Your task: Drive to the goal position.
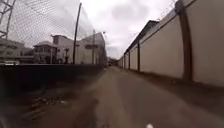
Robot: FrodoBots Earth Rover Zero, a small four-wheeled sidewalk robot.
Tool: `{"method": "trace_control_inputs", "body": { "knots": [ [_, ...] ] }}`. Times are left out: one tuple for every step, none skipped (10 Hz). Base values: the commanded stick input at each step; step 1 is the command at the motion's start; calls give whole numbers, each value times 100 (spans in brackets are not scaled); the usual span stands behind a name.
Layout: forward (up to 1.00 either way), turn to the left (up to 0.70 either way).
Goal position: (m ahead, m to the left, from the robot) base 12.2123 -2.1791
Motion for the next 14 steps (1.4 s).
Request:
{"method": "trace_control_inputs", "body": {
  "knots": [
    [70, 0],
    [70, 0],
    [70, 0],
    [70, 0],
    [70, 0],
    [70, 0],
    [70, -12],
    [70, -34],
    [70, -25],
    [70, -16],
    [70, -7],
    [70, 0],
    [70, 0],
    [70, 0]
  ]
}}
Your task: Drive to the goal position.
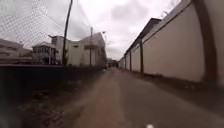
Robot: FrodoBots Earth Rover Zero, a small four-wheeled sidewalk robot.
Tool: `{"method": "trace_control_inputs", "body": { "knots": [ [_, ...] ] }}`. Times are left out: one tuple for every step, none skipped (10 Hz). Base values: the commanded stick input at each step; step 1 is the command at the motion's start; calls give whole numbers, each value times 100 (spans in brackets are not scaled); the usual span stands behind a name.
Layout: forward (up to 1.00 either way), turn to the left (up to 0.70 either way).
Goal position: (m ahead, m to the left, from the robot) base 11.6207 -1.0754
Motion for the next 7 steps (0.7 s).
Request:
{"method": "trace_control_inputs", "body": {
  "knots": [
    [70, 0],
    [70, 0],
    [70, 0],
    [70, 0],
    [70, 0],
    [70, 0],
    [70, 0]
  ]
}}
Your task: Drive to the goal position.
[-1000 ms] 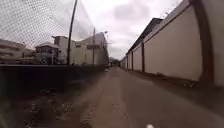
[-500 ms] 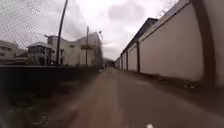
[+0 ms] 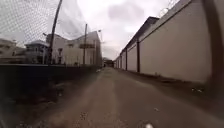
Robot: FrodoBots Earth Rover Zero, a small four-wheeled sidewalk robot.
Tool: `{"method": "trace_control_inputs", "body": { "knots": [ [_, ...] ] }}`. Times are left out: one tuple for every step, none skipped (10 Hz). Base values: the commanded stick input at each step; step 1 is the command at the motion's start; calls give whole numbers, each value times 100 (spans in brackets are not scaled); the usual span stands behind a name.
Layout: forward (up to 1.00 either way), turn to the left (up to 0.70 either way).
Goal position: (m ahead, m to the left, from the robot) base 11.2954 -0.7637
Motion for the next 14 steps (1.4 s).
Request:
{"method": "trace_control_inputs", "body": {
  "knots": [
    [70, 0],
    [70, 0],
    [70, 0],
    [70, 0],
    [70, 0],
    [70, 0],
    [70, 0],
    [70, 0],
    [70, 0],
    [70, 0],
    [70, 0],
    [70, 0],
    [70, 0],
    [70, 0]
  ]
}}
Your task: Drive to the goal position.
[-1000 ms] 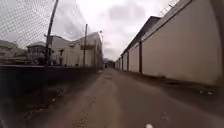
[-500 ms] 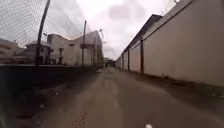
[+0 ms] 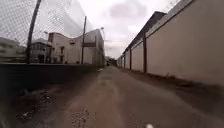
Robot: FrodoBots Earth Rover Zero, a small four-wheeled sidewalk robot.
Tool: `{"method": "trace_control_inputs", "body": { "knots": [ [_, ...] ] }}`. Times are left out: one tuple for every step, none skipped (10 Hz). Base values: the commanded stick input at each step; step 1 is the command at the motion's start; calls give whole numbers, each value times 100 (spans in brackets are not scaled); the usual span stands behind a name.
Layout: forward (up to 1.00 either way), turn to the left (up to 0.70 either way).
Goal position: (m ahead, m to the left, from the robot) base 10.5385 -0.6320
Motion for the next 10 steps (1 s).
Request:
{"method": "trace_control_inputs", "body": {
  "knots": [
    [70, 0],
    [70, 0],
    [70, 0],
    [70, 0],
    [70, 0],
    [70, 0],
    [70, 0],
    [70, 0],
    [70, 0],
    [70, 0]
  ]
}}
